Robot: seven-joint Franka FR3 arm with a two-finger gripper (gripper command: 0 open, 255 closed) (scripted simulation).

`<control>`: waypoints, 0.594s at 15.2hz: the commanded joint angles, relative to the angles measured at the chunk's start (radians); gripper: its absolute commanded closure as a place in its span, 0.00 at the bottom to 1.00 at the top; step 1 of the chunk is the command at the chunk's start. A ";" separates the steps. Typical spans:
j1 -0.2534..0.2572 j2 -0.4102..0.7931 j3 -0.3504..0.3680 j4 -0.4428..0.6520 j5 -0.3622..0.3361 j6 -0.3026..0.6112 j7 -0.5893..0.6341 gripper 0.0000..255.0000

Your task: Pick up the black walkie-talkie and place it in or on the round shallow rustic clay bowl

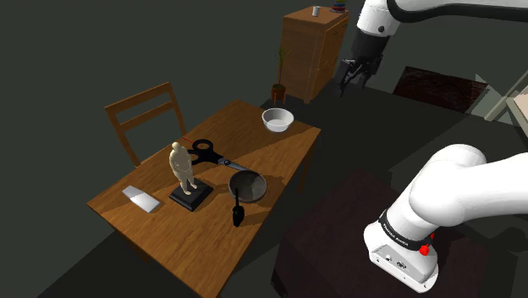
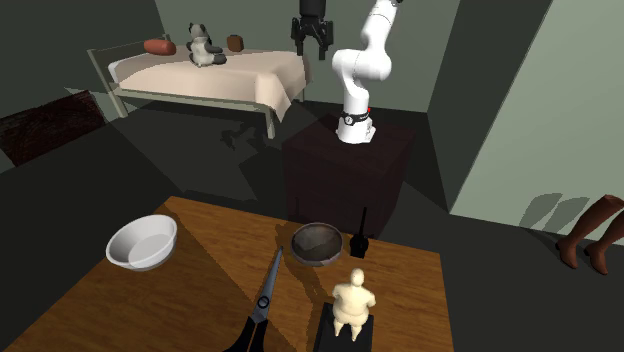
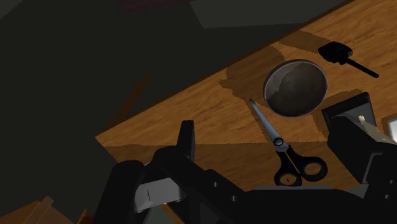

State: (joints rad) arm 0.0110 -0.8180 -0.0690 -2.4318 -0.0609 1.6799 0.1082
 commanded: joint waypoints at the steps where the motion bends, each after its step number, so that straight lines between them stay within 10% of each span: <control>1: 0.000 0.000 0.000 0.000 0.000 0.000 0.000 0.00; 9: 0.019 0.163 0.093 -0.100 0.089 0.185 0.186 0.00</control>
State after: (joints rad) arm 0.0286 -0.6812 0.0145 -2.5285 0.0177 1.8443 0.2723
